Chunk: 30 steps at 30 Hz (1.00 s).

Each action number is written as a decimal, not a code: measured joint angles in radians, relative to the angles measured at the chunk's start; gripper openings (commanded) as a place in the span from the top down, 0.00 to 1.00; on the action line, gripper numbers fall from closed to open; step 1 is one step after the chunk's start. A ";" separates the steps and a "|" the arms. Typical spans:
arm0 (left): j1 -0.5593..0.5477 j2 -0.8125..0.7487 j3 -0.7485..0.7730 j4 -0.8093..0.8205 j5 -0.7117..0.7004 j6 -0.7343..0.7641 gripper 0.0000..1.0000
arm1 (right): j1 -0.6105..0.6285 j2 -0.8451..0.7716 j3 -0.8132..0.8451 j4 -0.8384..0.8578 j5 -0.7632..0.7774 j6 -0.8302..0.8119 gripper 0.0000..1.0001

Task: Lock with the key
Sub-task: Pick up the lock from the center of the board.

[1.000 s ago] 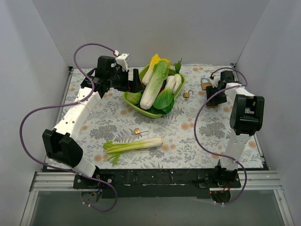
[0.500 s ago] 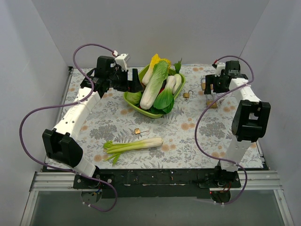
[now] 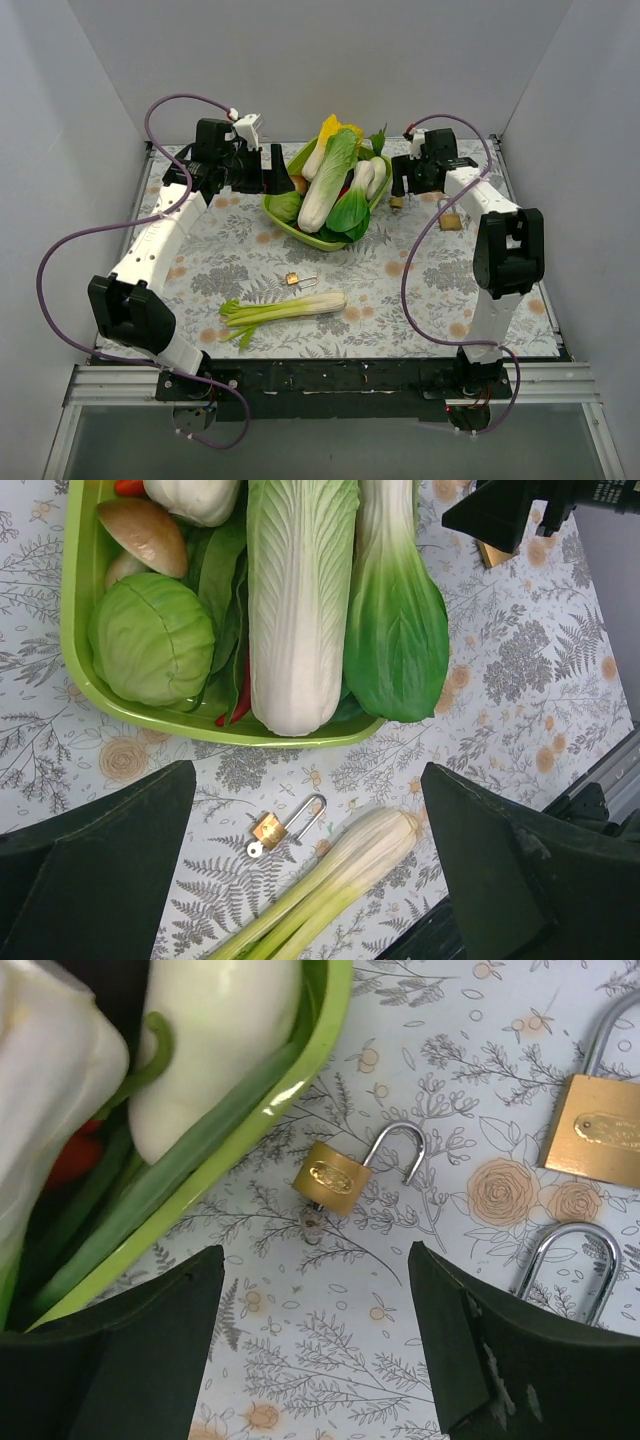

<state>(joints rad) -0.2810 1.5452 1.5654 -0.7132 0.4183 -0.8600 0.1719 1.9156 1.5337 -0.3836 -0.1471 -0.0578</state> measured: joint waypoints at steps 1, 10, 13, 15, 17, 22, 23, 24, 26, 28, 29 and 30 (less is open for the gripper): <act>0.000 0.000 0.000 -0.004 0.000 0.000 0.02 | 0.003 0.009 -0.004 0.014 0.019 0.011 0.22; 0.000 0.000 0.000 -0.021 -0.011 0.000 0.02 | 0.008 0.077 -0.071 0.108 0.137 0.107 0.24; 0.000 0.000 0.000 -0.024 -0.016 0.001 0.02 | 0.023 0.101 -0.080 0.116 0.145 0.138 0.24; 0.000 0.000 -0.002 -0.025 -0.017 0.000 0.02 | 0.031 0.102 -0.091 0.127 0.148 0.156 0.24; 0.000 0.000 -0.004 -0.027 -0.019 0.000 0.02 | 0.037 0.103 -0.092 0.134 0.149 0.171 0.24; 0.001 0.000 -0.014 -0.029 -0.019 0.000 0.02 | 0.053 0.106 -0.092 0.175 0.164 0.198 0.24; 0.001 0.000 -0.016 -0.032 -0.020 0.000 0.02 | 0.055 0.110 -0.092 0.183 0.166 0.202 0.24; 0.002 0.000 -0.018 -0.035 -0.020 0.001 0.02 | 0.057 0.115 -0.092 0.187 0.170 0.205 0.25; 0.003 0.000 -0.021 -0.040 -0.022 0.001 0.02 | 0.060 0.134 -0.092 0.198 0.181 0.211 0.26; 0.005 0.000 -0.024 -0.043 -0.026 0.001 0.02 | 0.061 0.154 -0.092 0.203 0.198 0.212 0.26; 0.006 -0.001 -0.028 -0.043 -0.027 0.002 0.02 | 0.062 0.163 -0.092 0.203 0.204 0.211 0.27; 0.007 -0.002 -0.032 -0.043 -0.029 0.002 0.02 | 0.063 0.164 -0.092 0.214 0.215 0.212 0.27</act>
<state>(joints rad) -0.2737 1.5433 1.5330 -0.7563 0.3893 -0.8581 0.2344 2.0792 1.4414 -0.1692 0.0677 0.1539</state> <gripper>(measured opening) 0.981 0.740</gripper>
